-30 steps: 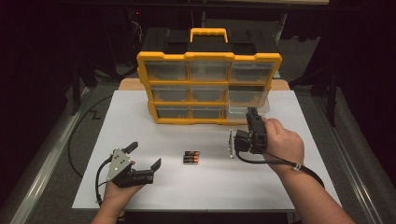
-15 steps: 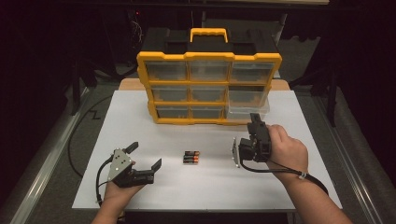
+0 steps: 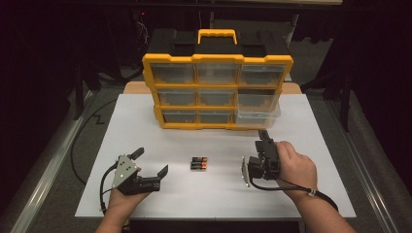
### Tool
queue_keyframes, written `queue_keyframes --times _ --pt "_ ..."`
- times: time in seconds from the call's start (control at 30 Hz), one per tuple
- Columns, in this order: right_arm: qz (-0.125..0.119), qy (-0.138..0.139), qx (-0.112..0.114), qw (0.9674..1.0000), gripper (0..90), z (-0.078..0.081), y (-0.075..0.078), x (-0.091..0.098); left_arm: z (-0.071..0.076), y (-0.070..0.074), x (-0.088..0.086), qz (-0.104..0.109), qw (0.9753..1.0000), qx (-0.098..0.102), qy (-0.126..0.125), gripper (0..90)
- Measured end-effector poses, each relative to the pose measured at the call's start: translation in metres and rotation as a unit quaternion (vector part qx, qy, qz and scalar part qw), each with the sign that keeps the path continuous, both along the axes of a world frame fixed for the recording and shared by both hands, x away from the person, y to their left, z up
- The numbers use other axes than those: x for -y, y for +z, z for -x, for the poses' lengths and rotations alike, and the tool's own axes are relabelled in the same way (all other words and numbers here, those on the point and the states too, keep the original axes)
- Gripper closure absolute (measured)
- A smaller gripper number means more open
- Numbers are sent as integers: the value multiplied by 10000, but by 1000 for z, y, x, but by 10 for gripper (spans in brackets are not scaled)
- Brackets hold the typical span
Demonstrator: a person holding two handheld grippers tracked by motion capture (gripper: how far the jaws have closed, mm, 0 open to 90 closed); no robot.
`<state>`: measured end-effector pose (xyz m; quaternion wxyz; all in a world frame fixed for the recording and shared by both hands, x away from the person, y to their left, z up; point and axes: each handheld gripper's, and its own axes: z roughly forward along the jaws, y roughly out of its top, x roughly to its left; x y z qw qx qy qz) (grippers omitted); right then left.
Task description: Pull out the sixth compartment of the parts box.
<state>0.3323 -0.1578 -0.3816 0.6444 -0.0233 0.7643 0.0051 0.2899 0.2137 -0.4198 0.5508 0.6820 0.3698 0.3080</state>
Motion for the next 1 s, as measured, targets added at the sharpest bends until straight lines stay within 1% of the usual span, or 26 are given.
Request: queue_keyframes --times 0.03,0.1,0.23,0.27,0.33,0.43,0.47,0.53,0.57,0.63,0.67,0.7,0.77,0.8,0.83,0.9,0.93,1.0 --pt "14 37 -1 10000 487 0 -3 1 0 0 0 -2 10000 2 -1 14" --pt "14 7 -71 10000 465 1 -11 2 0 0 0 -1 10000 1 -3 13" --pt "-19 53 -154 9999 446 2 -25 4 0 0 0 -9 10000 3 -11 13" --pt "10 83 -154 9998 443 2 -29 4 0 0 1 -10 10000 3 -12 14" --pt "-35 75 -224 9997 434 2 -37 6 0 0 1 -18 10000 4 -13 14" --pt "-65 78 -323 9994 419 4 -45 7 0 -1 1 -26 10000 4 -19 14" --pt "-109 111 -321 9994 414 4 -47 7 0 -1 1 -27 10000 5 -25 14" --pt "-88 108 -356 9993 403 5 -52 7 -1 -1 1 -41 10000 -1 -34 14" --pt "-151 107 -334 9993 397 5 -55 8 -1 -1 1 -47 10000 -7 -33 14" --pt "-152 131 -262 9995 380 5 -59 9 -1 -1 1 -47 10000 -13 -31 14" --pt "-171 130 -284 9994 372 5 -60 9 -1 -1 1 -44 10000 -14 -33 14" --pt "-248 151 -278 9992 360 6 -61 10 -1 -1 1 -43 10000 -15 -39 13" --pt "-247 262 -227 9991 341 6 -59 12 -2 -2 2 -49 10000 -17 -54 14" --pt "-314 320 -188 9988 335 6 -58 12 -2 -2 3 -70 10000 -21 -67 14" --pt "-326 308 -247 9987 321 7 -57 12 -2 -2 3 -87 9999 -24 -72 14" --pt "-354 314 -262 9985 309 7 -59 12 -3 -2 4 -99 9999 -29 -80 14" --pt "-336 335 -334 9983 300 7 -60 12 -3 -2 4 -103 9999 -28 -81 13" --pt "-329 333 -359 9983 286 7 -61 12 -2 -2 5 -111 9999 -23 -90 14"
